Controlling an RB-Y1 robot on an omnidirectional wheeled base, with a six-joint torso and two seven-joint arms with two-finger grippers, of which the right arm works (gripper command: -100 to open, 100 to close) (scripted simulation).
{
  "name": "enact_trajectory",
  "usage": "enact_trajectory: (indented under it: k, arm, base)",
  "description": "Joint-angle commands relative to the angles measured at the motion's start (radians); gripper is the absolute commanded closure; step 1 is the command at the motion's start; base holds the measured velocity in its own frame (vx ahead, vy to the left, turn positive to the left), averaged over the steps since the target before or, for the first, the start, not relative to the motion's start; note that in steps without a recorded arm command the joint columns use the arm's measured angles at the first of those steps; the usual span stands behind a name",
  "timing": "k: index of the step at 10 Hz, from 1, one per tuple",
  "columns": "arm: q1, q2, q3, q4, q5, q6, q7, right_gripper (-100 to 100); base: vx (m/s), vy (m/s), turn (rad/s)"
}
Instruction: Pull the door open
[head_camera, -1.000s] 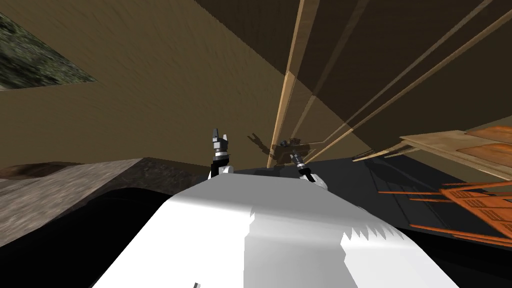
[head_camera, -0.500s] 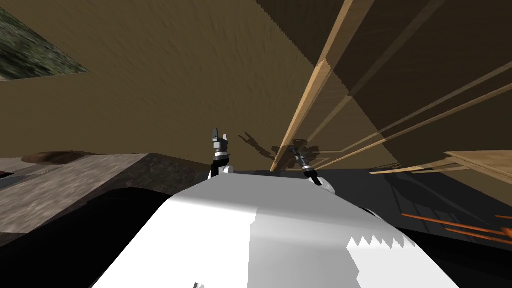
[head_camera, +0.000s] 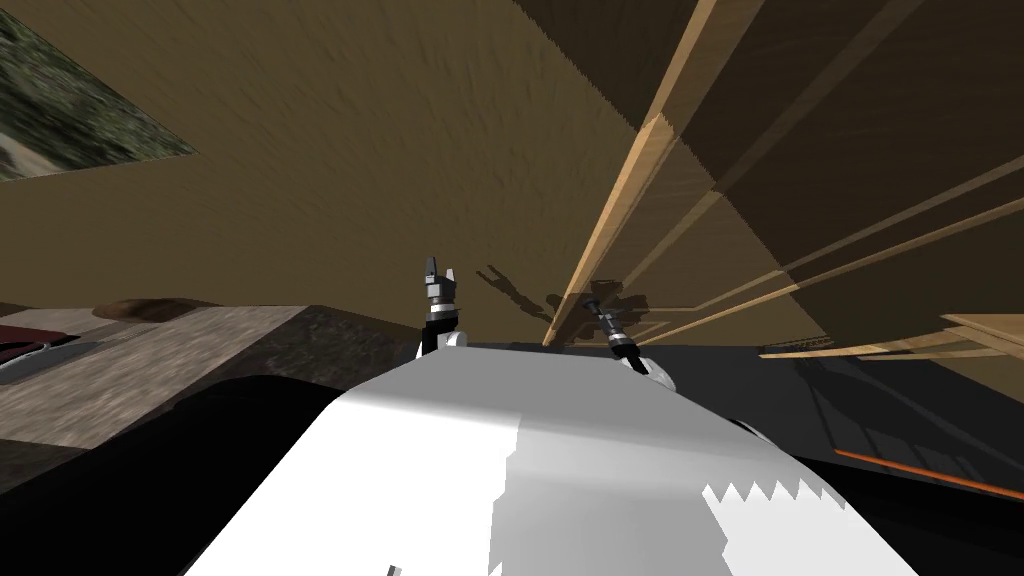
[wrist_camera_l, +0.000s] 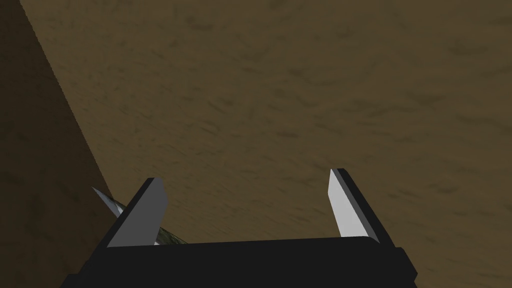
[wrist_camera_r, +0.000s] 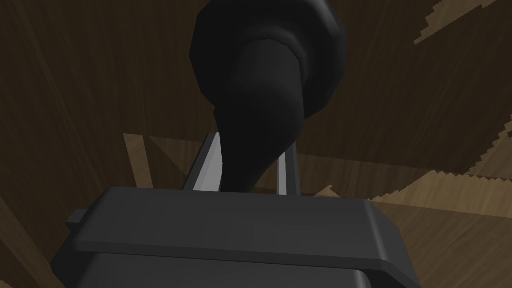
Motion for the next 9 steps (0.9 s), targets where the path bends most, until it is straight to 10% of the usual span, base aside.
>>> enact_trajectory:
  k: [1,4,9]
  arm:
    - [-0.001,0.000,0.000,-0.001,0.000,-0.003,0.001,100]
    - [-0.001,0.000,0.000,-0.001,0.000,-0.003,0.001,100]
    - [0.046,-0.042,0.007,0.023,0.014,-0.095,-0.040,100]
  base:
    - [-0.007,-0.003,0.003]
    - [0.000,0.000,0.000]
    - [-0.155,-0.073,0.146]
